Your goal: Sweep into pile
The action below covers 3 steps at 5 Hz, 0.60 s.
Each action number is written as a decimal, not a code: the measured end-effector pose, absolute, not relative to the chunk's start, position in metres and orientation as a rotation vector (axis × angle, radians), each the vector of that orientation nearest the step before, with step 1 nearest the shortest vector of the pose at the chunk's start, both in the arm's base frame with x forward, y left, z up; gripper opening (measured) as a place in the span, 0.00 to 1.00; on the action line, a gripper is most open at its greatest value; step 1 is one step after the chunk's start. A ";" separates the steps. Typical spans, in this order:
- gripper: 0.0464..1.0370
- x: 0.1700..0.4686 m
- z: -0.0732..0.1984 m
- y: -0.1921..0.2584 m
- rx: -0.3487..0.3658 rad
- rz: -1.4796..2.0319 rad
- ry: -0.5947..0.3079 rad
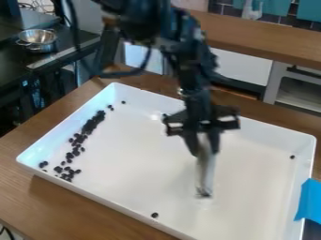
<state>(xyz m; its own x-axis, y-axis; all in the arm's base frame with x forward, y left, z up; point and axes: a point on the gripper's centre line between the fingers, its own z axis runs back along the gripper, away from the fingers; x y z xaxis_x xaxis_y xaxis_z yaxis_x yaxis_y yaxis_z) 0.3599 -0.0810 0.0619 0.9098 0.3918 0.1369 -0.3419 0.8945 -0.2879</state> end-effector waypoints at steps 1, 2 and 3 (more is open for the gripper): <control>0.33 0.339 0.042 -0.081 -0.240 0.355 -0.151; 0.33 0.324 0.042 -0.075 -0.235 0.325 -0.201; 0.33 0.318 0.030 -0.064 -0.212 0.303 -0.232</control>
<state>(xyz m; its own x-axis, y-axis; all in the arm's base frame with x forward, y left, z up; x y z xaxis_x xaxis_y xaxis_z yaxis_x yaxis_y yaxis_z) 0.3183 -0.0644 0.0300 0.9285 0.3174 0.1930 -0.2689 0.9327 -0.2403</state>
